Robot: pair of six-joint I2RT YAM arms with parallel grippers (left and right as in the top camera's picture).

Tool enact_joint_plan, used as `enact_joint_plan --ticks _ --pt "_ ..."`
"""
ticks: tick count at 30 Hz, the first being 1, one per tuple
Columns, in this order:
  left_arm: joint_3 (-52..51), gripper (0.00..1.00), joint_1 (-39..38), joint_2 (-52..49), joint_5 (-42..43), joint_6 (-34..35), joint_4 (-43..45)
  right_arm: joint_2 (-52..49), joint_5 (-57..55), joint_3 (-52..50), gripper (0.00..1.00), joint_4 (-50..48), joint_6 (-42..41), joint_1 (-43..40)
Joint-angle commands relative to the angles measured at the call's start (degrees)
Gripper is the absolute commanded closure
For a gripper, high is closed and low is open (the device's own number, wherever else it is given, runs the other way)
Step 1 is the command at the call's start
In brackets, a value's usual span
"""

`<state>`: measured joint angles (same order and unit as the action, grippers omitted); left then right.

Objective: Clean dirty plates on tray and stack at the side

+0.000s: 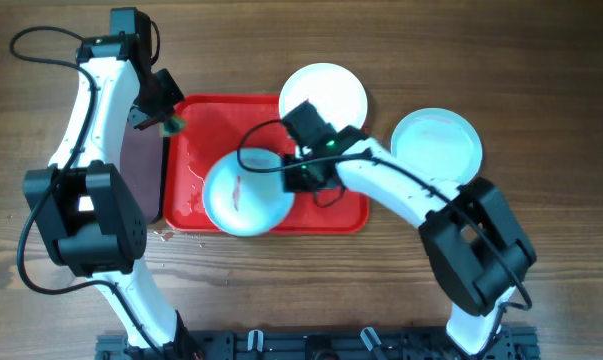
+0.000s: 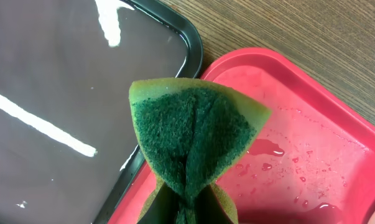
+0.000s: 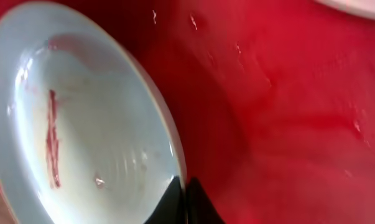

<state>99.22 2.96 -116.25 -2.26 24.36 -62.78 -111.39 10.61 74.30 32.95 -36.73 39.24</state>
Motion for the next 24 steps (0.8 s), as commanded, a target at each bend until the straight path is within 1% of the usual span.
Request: enact_joint_plan --ticks 1,6,7,8,9,11,12,14,17,21,23,24 --pt "-0.33 0.96 -0.13 0.72 0.31 0.57 -0.02 -0.57 -9.81 1.01 0.96 -3.65 -10.12 1.66" --pt "-0.33 0.96 -0.13 0.72 0.42 0.55 -0.44 -3.65 -8.41 1.01 0.96 -7.17 -9.51 1.62" --pt "-0.33 0.96 -0.13 0.72 0.81 0.55 -0.52 -4.28 -7.28 1.01 0.93 -7.72 -8.26 1.57" --pt "-0.33 0.96 -0.13 0.72 1.42 0.55 -0.55 -4.57 -5.9 1.01 0.82 -8.41 -6.91 1.55" --pt "-0.33 0.96 -0.13 0.72 1.97 0.55 -0.59 -4.87 -4.94 1.03 0.75 -8.79 -6.34 1.55" --pt "-0.33 0.96 -0.13 0.72 2.93 0.52 -0.79 -4.9 -3.41 1.03 0.65 -8.66 -5.2 1.55" --pt "-0.33 0.96 -0.13 0.72 3.3 0.52 -1.07 -4.9 -2.95 1.03 0.63 -8.22 -5.22 1.44" --pt "-0.37 0.96 -0.17 0.72 3.63 0.5 -1.9 -4.9 -1.46 1.03 0.62 -6.97 -5.35 1.16" --pt "-1.51 0.96 -0.63 0.72 5.14 -1.86 -3.08 -5.33 -0.17 1.03 0.64 -5.7 -5.9 1.03" --pt "-4.48 0.96 -1.81 0.72 5.68 -4.72 -2.86 -5.42 1.16 1.03 0.74 -5.01 -6.95 0.96" --pt "-6.1 0.96 -2.43 0.72 5.79 -6.27 -2.84 -5.42 1.09 1.03 0.77 -5.09 -6.97 0.96" --pt "-6.91 0.96 -2.75 0.72 5.88 -7.37 -2.82 -5.42 1.09 1.03 0.82 -5.31 -6.95 0.9"
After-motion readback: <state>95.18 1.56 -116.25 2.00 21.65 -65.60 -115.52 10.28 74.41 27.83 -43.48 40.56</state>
